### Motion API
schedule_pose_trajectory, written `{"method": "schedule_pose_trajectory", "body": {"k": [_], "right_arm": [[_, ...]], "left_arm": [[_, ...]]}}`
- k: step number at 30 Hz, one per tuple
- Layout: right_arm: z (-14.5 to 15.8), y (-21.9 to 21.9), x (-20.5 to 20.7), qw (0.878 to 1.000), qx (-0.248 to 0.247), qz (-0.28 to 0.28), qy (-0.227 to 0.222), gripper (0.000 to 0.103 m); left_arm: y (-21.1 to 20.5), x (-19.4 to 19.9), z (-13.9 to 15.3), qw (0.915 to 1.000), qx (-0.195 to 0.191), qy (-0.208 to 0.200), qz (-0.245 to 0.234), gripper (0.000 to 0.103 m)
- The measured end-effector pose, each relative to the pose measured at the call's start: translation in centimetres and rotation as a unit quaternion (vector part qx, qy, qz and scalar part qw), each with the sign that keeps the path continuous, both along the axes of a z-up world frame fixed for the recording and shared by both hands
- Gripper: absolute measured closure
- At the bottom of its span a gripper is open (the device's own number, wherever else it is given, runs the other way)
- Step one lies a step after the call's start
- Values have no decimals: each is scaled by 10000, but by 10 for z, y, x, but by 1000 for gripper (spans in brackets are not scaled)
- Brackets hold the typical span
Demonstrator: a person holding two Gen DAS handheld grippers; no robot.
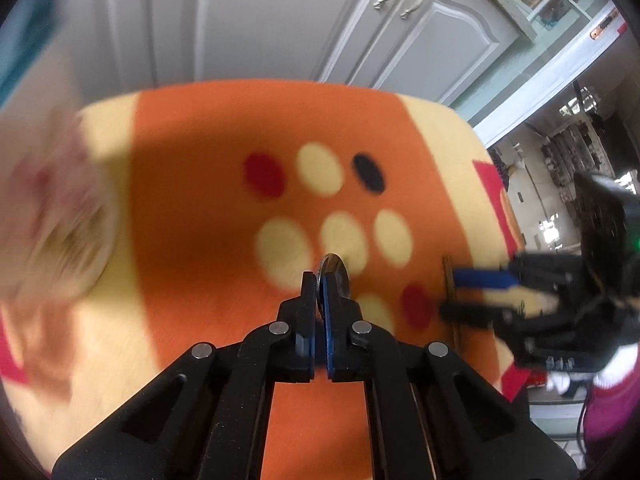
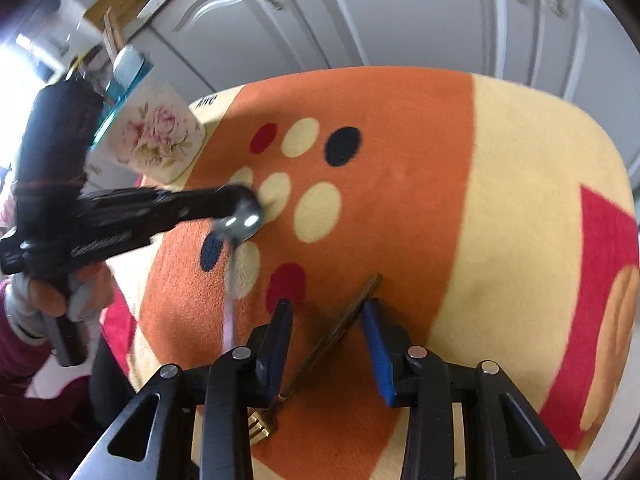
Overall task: Organize utensils
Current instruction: 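Close the left gripper on the spoon bowl while the right gripper grasps the gold fork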
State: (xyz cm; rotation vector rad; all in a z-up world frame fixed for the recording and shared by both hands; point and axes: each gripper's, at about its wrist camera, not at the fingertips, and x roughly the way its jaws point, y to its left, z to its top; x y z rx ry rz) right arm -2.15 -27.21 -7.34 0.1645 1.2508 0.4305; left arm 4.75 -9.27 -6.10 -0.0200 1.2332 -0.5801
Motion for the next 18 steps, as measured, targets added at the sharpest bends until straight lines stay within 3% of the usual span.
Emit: {"method": "schedule_pose_trajectory", "body": {"k": [5, 10, 14, 18], "right_arm": [[1, 39, 5, 9976, -381, 545, -203, 68], [3, 51, 5, 9939, -777, 737, -262, 68], [2, 50, 12, 9945, -804, 637, -189, 68], [3, 54, 14, 9914, -989, 836, -210, 68]], "left_arm": [[38, -20, -1, 9996, 1, 91, 266, 101], [45, -30, 3, 9996, 90, -74, 261, 101], [45, -26, -1, 9995, 58, -8, 315, 87], [42, -23, -4, 9995, 65, 7, 307, 87]]}}
